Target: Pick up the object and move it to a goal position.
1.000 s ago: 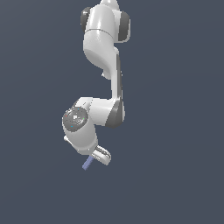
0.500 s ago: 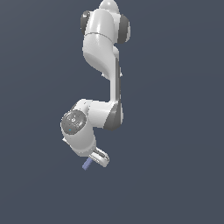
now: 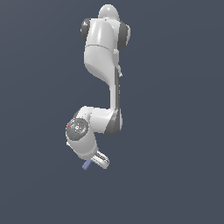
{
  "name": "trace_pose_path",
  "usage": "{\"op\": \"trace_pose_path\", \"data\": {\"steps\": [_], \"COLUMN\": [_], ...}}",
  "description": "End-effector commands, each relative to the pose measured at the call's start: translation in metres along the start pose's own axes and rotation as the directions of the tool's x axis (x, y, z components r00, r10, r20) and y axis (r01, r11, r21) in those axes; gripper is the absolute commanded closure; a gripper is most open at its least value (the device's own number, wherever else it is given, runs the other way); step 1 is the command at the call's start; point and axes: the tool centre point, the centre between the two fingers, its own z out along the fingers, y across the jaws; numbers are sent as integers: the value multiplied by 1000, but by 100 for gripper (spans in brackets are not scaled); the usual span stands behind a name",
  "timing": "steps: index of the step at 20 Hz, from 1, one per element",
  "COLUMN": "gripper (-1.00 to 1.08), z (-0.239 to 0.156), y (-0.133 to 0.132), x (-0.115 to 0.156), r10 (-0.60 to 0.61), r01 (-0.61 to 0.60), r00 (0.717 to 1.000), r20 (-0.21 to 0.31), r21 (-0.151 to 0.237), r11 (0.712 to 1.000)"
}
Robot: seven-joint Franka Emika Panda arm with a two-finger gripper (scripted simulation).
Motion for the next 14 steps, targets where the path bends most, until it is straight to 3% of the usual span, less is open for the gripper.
{"op": "trace_pose_path", "data": {"steps": [1, 6, 7, 14], "gripper": [-92, -92, 108, 108], "z": [8, 8, 8, 8], "y": [0, 0, 0, 0], "x": [0, 2, 2, 2], "r10": [1, 1, 1, 1], "r01": [-1, -1, -1, -1], "r00": [1000, 1000, 1000, 1000], "r20": [-1, -1, -1, -1], "r21": [1, 1, 1, 1], "r11": [1000, 1000, 1000, 1000]}}
